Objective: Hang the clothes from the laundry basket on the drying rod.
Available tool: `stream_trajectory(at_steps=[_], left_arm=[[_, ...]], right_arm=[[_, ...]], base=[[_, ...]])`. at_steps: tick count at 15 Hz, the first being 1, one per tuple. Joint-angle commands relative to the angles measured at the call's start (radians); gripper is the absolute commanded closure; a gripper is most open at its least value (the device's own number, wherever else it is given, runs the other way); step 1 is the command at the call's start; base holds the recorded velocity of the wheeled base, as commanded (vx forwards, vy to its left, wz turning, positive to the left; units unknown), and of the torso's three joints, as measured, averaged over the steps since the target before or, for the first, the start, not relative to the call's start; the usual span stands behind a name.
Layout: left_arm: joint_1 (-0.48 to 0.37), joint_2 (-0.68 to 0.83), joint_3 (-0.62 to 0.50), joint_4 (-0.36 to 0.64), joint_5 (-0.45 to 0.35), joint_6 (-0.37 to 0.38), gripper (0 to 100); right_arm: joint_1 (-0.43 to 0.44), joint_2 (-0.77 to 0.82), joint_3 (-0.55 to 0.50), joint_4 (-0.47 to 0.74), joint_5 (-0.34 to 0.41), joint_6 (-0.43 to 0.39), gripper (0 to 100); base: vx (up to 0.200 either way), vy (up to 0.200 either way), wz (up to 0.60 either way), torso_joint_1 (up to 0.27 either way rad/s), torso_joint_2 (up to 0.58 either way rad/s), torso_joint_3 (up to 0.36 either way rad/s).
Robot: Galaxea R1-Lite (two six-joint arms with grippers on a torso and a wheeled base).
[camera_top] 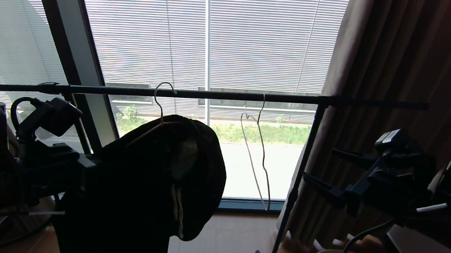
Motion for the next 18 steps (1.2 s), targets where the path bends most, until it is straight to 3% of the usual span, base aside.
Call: stream_trajectory(at_steps=[1,6,18], left_arm=[[-0.009,0.040,-0.007,-0.025,0.001,-0.002,100],[-0.012,0.158,-0.046,-0.130,0.002,-0.008,100],[-0.006,0.336,-0.182,-0.133,0.014,-0.017,100]], right_arm=[[-0.001,-0.001,-0.001,-0.003,0.000,0.000,0],[0.001,0.001,-0.001,-0.003,0.002,-0.002,0],[0.001,0.002,0.004,-0.003,0.002,-0.002,0]], base=[[0.000,0.000,0.00,0.000,0.00,0.000],[0.000,0.000,0.00,0.000,0.00,0.000],[0.000,0.000,0.00,0.000,0.00,0.000]])
